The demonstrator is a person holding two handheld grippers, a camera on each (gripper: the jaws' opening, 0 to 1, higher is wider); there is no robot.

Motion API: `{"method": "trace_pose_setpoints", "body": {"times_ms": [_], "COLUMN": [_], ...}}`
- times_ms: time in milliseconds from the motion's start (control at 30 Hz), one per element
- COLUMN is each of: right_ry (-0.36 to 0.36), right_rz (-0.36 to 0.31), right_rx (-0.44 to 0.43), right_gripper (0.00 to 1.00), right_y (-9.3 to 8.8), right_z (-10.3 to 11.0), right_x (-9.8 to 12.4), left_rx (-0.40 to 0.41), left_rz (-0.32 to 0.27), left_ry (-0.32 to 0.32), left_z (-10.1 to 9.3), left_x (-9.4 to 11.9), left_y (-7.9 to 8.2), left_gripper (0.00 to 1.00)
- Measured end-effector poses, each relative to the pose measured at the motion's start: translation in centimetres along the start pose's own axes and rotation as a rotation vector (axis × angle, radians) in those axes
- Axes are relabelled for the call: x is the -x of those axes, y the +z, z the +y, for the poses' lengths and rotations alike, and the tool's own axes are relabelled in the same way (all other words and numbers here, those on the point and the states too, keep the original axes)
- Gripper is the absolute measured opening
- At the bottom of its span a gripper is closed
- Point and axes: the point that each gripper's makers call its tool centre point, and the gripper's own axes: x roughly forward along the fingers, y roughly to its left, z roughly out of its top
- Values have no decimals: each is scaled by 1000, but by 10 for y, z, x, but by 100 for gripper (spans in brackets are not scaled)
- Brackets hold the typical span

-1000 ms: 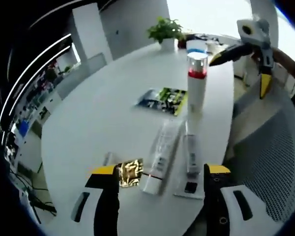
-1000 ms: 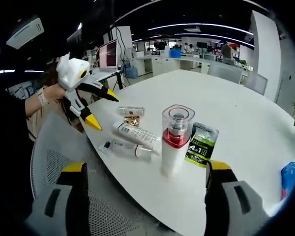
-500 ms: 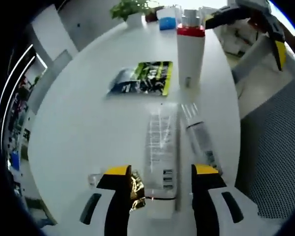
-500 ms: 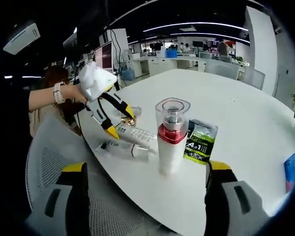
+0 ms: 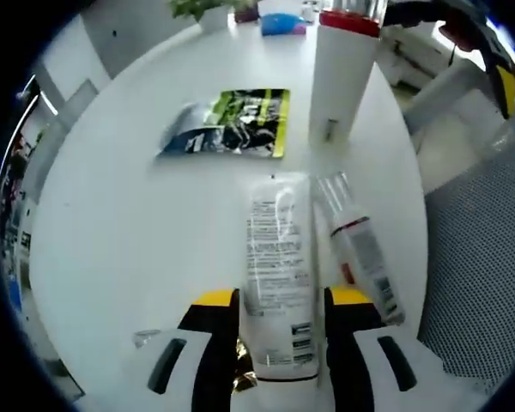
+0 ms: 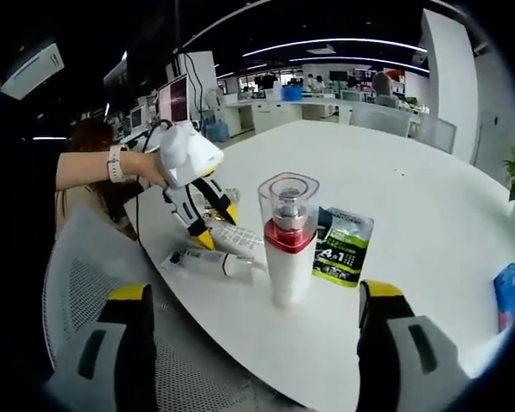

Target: Arrange the skincare products in the storage area until every visible bottle or jar stands upright without overlapping.

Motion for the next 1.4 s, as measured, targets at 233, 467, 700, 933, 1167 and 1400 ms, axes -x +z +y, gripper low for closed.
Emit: {"method": "trace_pose_setpoints", "body": {"times_ms": [233,467,700,933,1167,1400], "right_ry": [-6,-11,-12,-13,-15,-35], "right_rz": [-4,10,5,-13,-16,-50], "right_rx": [-6,-9,-11,-10,-6,-25], "right_gripper": [100,100,100,100,100,100], "right_y": [1,-3,-1,4,7,15], "right_z": [-2,-4,-2,0,1,-4], "right_x": [-1,-2,-4,-4,-2,9], "left_rx": [-11,-14,24,138,233,264], "left_rz": [12,-20,-77,-156,-272,-400], "left_ry": [-29,-41,-38,-45,-29,46], "left_z": [-1,-1,-1,3,8,14], "left_x": [-2,-1,0,5,21,51], "left_y": [1,1,4,5,17,31], "left_gripper": [32,28,23,21,21,21]}}
